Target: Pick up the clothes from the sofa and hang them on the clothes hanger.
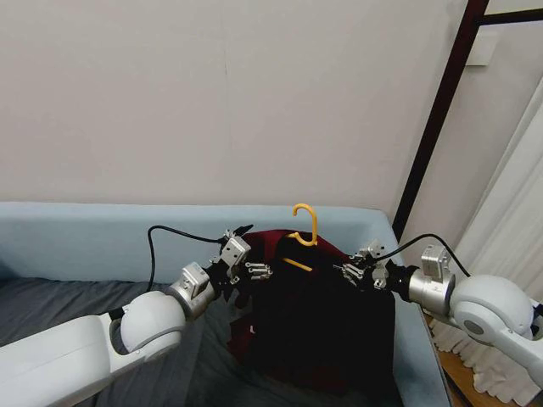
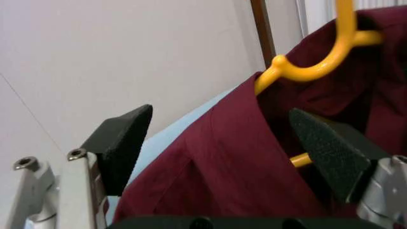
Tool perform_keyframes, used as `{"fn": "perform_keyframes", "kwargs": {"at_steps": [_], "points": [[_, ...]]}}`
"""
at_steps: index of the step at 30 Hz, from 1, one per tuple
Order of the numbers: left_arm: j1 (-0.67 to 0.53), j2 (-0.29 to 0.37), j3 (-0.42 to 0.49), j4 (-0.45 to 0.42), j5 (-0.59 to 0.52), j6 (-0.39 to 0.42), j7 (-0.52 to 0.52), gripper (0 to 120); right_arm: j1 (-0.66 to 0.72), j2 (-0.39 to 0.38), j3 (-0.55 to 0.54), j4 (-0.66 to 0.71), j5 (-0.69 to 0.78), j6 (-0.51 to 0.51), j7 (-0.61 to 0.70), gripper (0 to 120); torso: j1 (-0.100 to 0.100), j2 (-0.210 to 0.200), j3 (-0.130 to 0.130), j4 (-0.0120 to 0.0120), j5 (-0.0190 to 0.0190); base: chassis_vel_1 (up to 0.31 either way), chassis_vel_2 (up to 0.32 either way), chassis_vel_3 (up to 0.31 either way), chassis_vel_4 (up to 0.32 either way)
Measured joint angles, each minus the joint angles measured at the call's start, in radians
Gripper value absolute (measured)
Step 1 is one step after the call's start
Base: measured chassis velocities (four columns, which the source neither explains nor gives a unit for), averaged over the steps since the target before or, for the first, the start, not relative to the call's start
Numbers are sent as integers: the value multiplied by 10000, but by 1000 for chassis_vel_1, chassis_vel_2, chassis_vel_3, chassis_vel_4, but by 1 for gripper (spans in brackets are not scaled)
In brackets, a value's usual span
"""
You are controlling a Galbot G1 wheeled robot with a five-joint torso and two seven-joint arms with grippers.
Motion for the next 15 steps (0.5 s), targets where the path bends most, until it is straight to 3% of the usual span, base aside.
{"fn": "perform_keyframes", "kwargs": {"at_steps": [11, 15], "points": [[-41, -684, 138, 542, 65, -51, -75, 77, -804, -542, 759, 550, 37, 241, 38, 9, 0, 0, 0, 0, -1, 0, 0, 0, 0], [-43, -845, 153, 671, 105, -203, -19, 63, -872, -659, 822, 628, 34, 248, 94, 9, 0, 0, -1, 3, -2, 0, 0, 0, 0]]}}
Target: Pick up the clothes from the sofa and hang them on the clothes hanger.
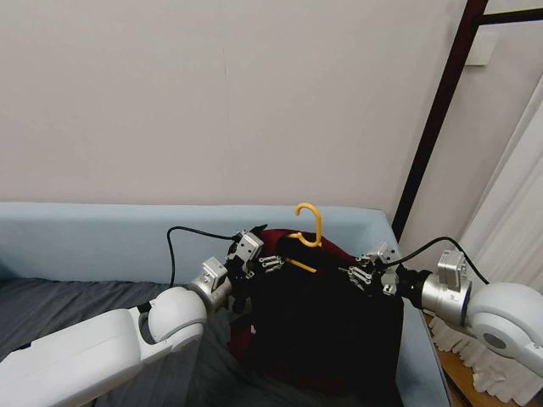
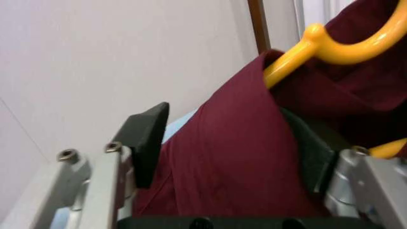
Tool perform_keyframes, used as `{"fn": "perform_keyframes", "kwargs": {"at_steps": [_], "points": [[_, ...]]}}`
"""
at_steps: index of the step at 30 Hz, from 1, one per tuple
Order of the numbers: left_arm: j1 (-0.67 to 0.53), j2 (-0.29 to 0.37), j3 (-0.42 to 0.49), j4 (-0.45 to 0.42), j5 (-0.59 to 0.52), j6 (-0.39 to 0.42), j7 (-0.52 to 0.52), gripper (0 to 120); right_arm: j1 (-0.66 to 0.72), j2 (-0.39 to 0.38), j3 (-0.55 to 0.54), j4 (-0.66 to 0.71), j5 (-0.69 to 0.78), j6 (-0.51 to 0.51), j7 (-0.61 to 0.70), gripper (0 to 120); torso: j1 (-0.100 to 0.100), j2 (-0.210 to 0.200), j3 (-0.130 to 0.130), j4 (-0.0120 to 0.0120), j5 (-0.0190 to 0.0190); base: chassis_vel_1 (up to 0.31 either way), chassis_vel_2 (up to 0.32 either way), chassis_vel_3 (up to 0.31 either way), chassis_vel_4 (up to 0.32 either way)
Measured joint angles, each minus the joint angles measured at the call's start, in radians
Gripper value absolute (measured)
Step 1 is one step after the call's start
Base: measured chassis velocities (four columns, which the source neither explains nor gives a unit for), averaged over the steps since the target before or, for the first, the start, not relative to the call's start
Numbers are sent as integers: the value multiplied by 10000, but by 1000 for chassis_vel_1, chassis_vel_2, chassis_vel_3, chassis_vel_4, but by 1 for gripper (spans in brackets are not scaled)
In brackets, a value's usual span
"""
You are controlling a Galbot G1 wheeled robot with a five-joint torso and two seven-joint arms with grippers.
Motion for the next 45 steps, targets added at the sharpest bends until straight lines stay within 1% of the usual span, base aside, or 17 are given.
{"fn": "perform_keyframes", "kwargs": {"at_steps": [1, 5, 6, 7, 11, 12, 14, 17, 19, 22, 24, 31, 36, 39, 41, 43, 45], "points": [[0, 0, 0, 0, 0, 0, 0, 63, 0, 0, 0, 0, 0, 0, 0, 9, 0, 0, 0, 0, 0, 0, 0, 0, 0], [69, -55, 2, 74, 219, -237, 49, 45, -3, -5, -13, -168, -78, 4, 83, 9, 0, 0, 0, -1, 1, 0, 0, 0, 0], [69, -55, 2, 74, 219, -237, 49, 45, -3, -5, -13, -168, -78, 4, 83, 9, 0, 0, 0, -1, 1, 0, 0, 0, 0], [79, -79, 2, 116, 263, -293, 54, 41, -1, 11, -39, -173, -119, 1, 115, 9, 0, 0, 0, -1, 1, 0, 0, 0, 0], [104, -203, 3, 218, 314, -367, 58, 23, 29, 75, -145, -228, -207, -17, 179, 9, 0, 0, 0, -1, 0, 0, 0, 0, 0], [104, -203, 3, 218, 314, -367, 58, 23, 29, 75, -145, -228, -207, -17, 179, 9, 0, 0, 0, -1, 0, 0, 0, 0, 0], [100, -246, 5, 237, 313, -367, 67, 14, 38, 81, -158, -304, -213, -18, 184, 9, 0, 1, 0, -1, 0, 0, 0, 0, 0], [87, -305, 8, 262, 313, -374, 69, 2, 50, 73, -158, -351, -212, -17, 187, 9, 0, 0, 0, -1, 0, 0, 0, 0, 0], [76, -319, 6, 261, 313, -378, 68, 0, 51, 72, -158, -371, -209, -17, 185, 9, 0, 0, 1, -1, 0, 0, 0, 0, 0], [3, -356, -45, 207, 264, -383, 56, 0, 55, 101, -168, -434, -209, -8, 186, 9, 0, 0, 0, -1, -2, 0, 0, 0, 0], [-121, -368, -72, 57, 111, -385, 52, 0, 189, 193, -302, -507, -201, -4, 244, 9, 0, 0, 0, -3, 1, 0, 0, 0, 0], [-209, -387, -35, -361, -113, -253, -2, 0, 502, 327, -526, -539, -69, -6, 335, 9, 0, 0, 0, 0, 0, 0, 0, 0, 0], [-171, -599, -31, -482, -245, -185, -229, 0, 568, 364, -576, -511, -36, -17, 327, 9, 0, 0, 0, 0, -1, 0, 0, 0, 0], [-226, -742, -25, -645, -586, -76, -365, 0, 621, 371, -635, -477, -24, -22, 320, 9, 1, 0, 0, -5, 0, 0, 0, 0, 0], [-131, -732, -4, -916, -662, -138, -335, 0, 708, 388, -690, -497, -6, -39, 329, 9, 0, 0, 0, -2, 0, 0, 0, 0, 0], [-76, -694, -3, -1013, -666, -149, -318, 0, 729, 388, -696, -525, 0, -41, 332, 9, 0, 0, 0, -2, 0, 0, 0, 0, 0], [120, -457, -2, -1235, -665, -143, -292, 0, 778, 374, -698, -633, 21, -42, 333, 9, 0, 0, 0, -2, 0, 0, 0, 0, 0]]}}
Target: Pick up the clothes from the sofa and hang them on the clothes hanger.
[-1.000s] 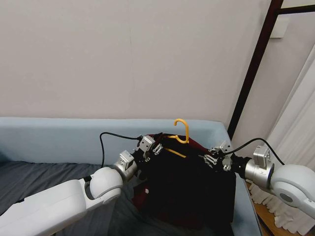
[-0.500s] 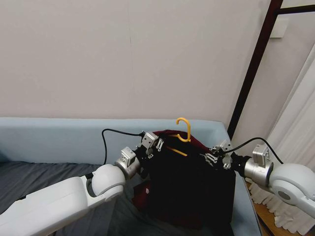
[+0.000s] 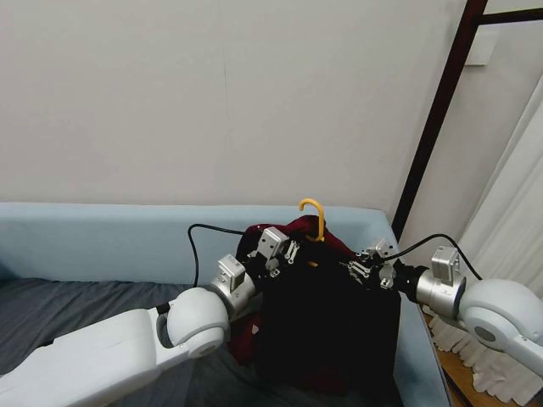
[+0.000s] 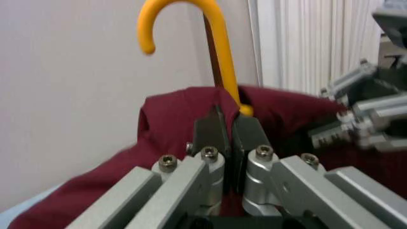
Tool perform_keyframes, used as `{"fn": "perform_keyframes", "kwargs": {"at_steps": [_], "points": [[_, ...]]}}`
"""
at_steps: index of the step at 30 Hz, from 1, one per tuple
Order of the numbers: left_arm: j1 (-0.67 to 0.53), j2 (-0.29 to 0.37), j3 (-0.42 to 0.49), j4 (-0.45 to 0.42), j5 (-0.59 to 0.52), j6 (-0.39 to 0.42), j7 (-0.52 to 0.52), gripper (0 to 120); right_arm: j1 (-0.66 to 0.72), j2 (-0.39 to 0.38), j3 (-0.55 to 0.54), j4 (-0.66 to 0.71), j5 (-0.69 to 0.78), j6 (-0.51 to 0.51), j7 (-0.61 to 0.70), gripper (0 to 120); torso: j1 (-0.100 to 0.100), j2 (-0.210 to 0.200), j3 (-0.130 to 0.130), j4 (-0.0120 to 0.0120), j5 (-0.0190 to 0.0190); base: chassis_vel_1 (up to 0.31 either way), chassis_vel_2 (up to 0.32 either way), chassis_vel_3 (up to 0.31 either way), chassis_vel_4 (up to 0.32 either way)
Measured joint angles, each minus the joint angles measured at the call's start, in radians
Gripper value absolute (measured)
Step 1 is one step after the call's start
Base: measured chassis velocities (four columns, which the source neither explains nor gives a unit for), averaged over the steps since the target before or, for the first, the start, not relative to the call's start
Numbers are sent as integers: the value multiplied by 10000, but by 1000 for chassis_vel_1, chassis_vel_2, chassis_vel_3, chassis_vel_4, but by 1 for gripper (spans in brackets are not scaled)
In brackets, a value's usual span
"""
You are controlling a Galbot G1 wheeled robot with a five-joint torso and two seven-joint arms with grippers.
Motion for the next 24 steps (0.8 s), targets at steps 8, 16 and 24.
{"fn": "perform_keyframes", "kwargs": {"at_steps": [8, 16, 24], "points": [[395, 462, -50, -157, 186, -90, 65, 1, 86, 16, 43, -152, 107, -1, 7, 9, 0, 0, 0, 3, 0, 0, 0, 0, 0], [-56, 512, -215, -252, 325, 357, -69, 32, 59, -108, 252, -82, 264, -9, 128, 9, 1, 0, 0, -3, -1, 0, 0, 0, 0], [296, 1697, -359, -1441, -41, 160, 240, 59, -129, -99, 672, -97, 620, -30, 479, 9, 0, 0, 0, 4, -1, 0, 0, 0, 0]]}}
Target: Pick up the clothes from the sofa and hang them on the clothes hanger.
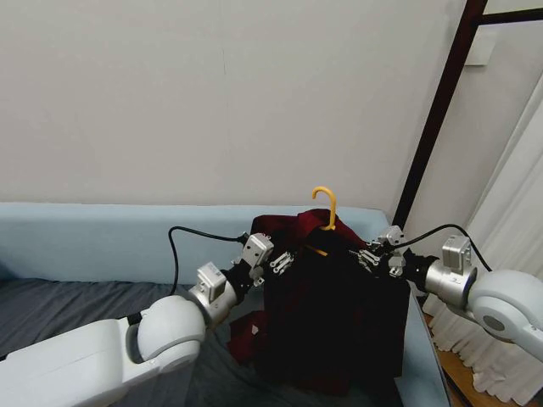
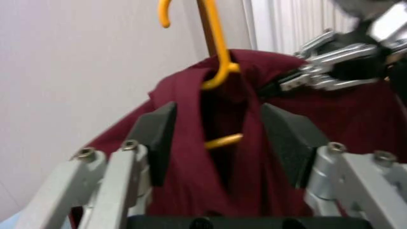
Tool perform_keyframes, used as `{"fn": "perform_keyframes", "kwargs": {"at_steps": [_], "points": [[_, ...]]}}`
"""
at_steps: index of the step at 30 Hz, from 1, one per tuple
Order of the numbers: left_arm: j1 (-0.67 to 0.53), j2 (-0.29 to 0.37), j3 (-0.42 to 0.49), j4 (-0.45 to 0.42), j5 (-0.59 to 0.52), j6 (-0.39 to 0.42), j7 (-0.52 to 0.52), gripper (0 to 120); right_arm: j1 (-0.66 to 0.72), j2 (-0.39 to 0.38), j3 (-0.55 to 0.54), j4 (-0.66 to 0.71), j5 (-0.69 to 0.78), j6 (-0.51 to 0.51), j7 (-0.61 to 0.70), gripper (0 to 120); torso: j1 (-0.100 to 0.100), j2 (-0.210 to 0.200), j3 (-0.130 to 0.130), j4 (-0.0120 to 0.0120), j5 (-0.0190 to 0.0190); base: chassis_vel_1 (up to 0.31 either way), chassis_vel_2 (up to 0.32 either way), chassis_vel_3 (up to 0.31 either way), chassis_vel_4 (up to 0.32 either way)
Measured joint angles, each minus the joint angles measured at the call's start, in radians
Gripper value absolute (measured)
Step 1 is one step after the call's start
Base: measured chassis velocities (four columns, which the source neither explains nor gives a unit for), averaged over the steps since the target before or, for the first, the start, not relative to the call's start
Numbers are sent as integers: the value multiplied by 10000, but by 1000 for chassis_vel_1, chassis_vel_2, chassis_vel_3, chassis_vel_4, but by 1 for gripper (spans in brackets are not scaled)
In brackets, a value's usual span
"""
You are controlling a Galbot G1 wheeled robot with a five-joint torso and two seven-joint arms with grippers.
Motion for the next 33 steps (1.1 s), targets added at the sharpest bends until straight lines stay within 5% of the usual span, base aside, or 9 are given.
{"fn": "perform_keyframes", "kwargs": {"at_steps": [5, 12, 15, 20, 25, 33], "points": [[840, 270, -411, -892, -185, 1249, -1248, 79, -164, 2, 535, 163, 149, -17, 546, 9, 0, 0, 0, -5, 2, 0, 0, 0, 0], [2885, 453, -1337, -1003, 87, 1353, -2318, 101, -337, -325, 1237, 708, 837, -179, 1708, 9, 0, 1, -1, 0, -1, 0, 0, 0, 0], [4261, 59, -2533, -897, -2, 1342, -2848, 109, -258, -517, 1516, 1122, 1368, -398, 2360, 9, 0, 1, 0, -7, -2, 0, 0, 0, 0], [5438, -108, -3545, -887, -24, 1278, -3172, 112, -140, -513, 1707, 1426, 1616, -599, 3038, 9, 0, 1, 0, -3, 1, 0, 0, 0, 0], [7942, -732, -5406, -839, 338, 1138, -2938, 115, 45, -573, 2000, 1757, 2245, -1349, 4661, 9, 0, 0, 0, -3, 3, 0, 0, 0, 0], [10864, -2458, -6625, 382, 3100, -122, -1607, 106, 232, -912, 3420, 2079, 3413, -1931, 5515, 9, -1, 1, -1, -3, -1, 0, 0, 0, 0]]}}
